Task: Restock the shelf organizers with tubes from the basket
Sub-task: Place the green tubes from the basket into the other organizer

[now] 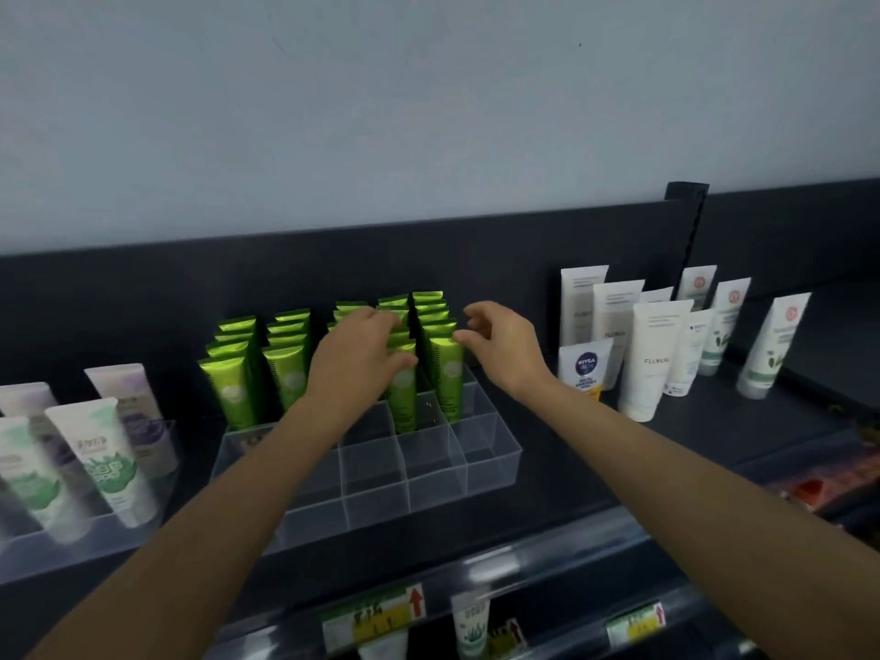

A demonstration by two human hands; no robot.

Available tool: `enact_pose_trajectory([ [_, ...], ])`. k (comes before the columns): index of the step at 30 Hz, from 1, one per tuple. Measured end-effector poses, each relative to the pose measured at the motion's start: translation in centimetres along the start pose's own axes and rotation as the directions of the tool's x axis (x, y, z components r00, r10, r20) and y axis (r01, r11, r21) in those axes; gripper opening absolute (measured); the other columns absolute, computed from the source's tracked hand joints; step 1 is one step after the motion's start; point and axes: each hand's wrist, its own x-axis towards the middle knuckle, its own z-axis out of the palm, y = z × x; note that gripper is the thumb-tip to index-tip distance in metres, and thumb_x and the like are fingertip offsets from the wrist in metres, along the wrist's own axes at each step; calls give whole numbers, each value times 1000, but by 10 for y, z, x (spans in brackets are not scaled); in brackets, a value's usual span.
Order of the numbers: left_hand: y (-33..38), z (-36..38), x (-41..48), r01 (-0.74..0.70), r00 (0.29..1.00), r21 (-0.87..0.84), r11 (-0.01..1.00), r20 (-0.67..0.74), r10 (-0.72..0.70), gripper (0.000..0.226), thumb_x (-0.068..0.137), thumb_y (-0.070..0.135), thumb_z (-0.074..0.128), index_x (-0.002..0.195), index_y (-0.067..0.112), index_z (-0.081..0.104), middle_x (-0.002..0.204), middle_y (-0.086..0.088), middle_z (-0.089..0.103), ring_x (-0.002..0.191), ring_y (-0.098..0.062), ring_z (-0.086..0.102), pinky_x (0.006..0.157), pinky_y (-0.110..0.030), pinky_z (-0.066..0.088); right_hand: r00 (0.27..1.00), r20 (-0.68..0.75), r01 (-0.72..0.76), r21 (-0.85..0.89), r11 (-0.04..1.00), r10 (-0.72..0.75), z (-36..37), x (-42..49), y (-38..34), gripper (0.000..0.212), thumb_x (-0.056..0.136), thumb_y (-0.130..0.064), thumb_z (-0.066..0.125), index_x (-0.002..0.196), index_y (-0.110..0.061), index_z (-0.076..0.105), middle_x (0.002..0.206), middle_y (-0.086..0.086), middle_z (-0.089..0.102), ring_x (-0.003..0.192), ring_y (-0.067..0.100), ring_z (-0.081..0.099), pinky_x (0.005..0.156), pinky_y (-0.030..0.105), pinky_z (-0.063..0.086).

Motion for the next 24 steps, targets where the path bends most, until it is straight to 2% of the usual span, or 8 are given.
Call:
enact_pose_trajectory([
  [2,9,-7,-5,-56,995,14,998,-81,57,49,80,35,72,120,9,60,117,-8,60,110,-26,54,86,-37,45,998,-52,-19,27,999,20,-11,-10,-4,42,85,-21,68,124,-9,56,111,5,61,96,13,57,87,23,46],
  [5,29,-11,-27,-204,959,4,979,-198,201,40,78,29,75,109,7,65,106,-10,64,101,-27,59,80,-35,49,991,-111,-67,77,995,75,-30,-41,-4,37,86,-15,67,121,-10,57,107,3,61,92,12,58,83,19,44],
  [7,49,-3,-50,-317,934,-36,948,-185,306,34,77,26,77,104,8,66,99,-8,66,93,-26,62,77,-32,51,991,-83,-101,71,992,107,-43,-71,4,31,86,-11,65,117,-10,59,103,1,62,89,10,57,81,17,43],
  [10,79,24,-82,-429,903,-144,892,-50,426,34,78,31,68,104,9,67,96,-7,67,88,-25,64,73,-32,53,989,-25,-146,12,989,146,-58,-118,27,23,86,-8,65,108,-8,63,98,2,65,87,9,57,78,15,41],
  [13,108,55,-108,-450,877,-250,857,58,477,36,82,36,61,107,10,65,98,-7,65,89,-25,63,71,-34,52,979,-4,-205,-82,975,205,-69,-170,60,16,85,-7,65,101,-6,67,92,0,66,83,10,57,73,13,39],
  [17,141,98,-145,-413,840,-374,830,195,506,32,83,27,69,109,9,65,102,-9,65,95,-27,61,78,-36,50,940,64,-311,-242,919,335,-79,-255,122,13,89,-6,57,93,-1,68,91,13,69,85,26,63,74,29,48],
  [21,166,147,-189,-367,750,-434,823,385,538,32,87,32,63,113,13,62,111,-6,62,106,-24,57,86,-35,48,819,112,-487,-381,786,562,-88,-331,177,20,88,-7,50,88,-1,69,94,13,70,90,28,64,71,25,39],
  [24,179,185,-223,-314,659,-447,838,532,531,28,90,29,58,112,13,62,111,-5,59,106,-24,56,86,-34,46,703,124,-575,-480,662,701,-94,-379,208,32,90,-18,43,101,-8,71,106,11,70,101,28,63,84,28,44],
])
